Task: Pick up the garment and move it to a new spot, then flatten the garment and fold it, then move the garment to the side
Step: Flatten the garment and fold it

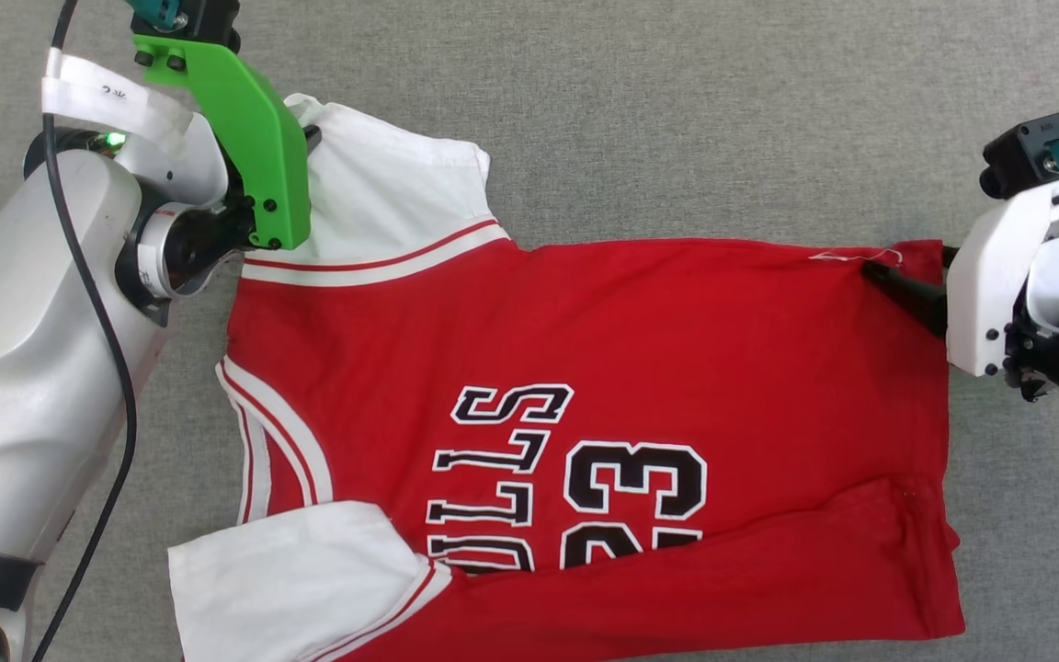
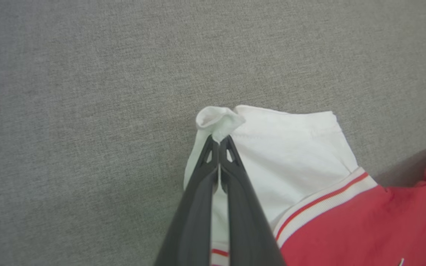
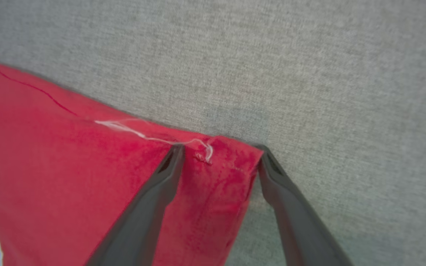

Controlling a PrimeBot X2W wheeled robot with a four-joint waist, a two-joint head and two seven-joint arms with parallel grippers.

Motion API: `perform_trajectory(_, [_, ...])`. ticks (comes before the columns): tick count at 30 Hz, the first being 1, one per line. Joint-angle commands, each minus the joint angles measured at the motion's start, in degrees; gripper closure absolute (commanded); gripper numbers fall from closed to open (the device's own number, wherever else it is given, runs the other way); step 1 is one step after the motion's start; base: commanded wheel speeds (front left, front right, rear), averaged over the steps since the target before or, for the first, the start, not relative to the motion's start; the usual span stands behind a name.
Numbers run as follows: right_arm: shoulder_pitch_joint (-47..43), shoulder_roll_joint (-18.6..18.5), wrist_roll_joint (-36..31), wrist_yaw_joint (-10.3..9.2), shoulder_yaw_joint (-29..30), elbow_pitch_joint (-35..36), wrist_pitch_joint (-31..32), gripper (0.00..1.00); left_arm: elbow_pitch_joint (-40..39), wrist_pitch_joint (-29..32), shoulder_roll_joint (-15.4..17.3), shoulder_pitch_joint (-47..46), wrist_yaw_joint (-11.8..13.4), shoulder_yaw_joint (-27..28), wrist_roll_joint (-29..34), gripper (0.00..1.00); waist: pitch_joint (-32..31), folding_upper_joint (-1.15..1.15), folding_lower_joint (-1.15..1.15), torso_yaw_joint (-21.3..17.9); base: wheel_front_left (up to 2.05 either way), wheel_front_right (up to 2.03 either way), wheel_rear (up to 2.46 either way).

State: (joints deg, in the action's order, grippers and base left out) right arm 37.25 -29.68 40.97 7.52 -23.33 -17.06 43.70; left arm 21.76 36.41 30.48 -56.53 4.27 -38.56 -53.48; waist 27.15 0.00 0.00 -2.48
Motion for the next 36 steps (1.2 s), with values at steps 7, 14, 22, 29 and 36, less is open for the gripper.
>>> perform_trajectory(7, [-0.90,0.98,1.42,-0.03,-1.74,-2.21,0.64,1.00,0.06,-1.81,0.17,1.06,-0.43,0.40,-0.18,1.00,-1.31,0.00,0.00,0.43,0.00,0.00,0.00])
perform_trajectory(14, [-1.52,0.13,1.05,-0.03,1.92,0.71,-5.93,1.00,-2.90,-6.33,2.16,5.28,0.67,2.32,-0.55,1.00,-4.39,0.00,0.00,0.93,0.00,0.00,0.00])
perform_trajectory(22, [-8.64,0.59,-1.25,-0.03,5.90,5.03,-10.57,1.00,-12.04,-14.23,4.25,16.85,3.72,6.08,-3.05,1.00,-8.38,0.00,0.00,2.36,0.00,0.00,0.00])
perform_trajectory(29, [-16.51,2.96,-3.28,-0.03,8.19,6.88,-12.75,1.00,-20.71,-19.90,6.93,30.64,7.81,8.14,-4.49,1.00,-12.44,0.00,0.00,3.16,0.00,0.00,0.00])
perform_trajectory(36, [-24.02,5.04,-4.21,-0.03,10.64,7.71,-13.68,1.00,-27.21,-23.28,8.76,43.44,11.44,8.37,-5.71,1.00,-16.31,0.00,0.00,3.90,0.00,0.00,0.00])
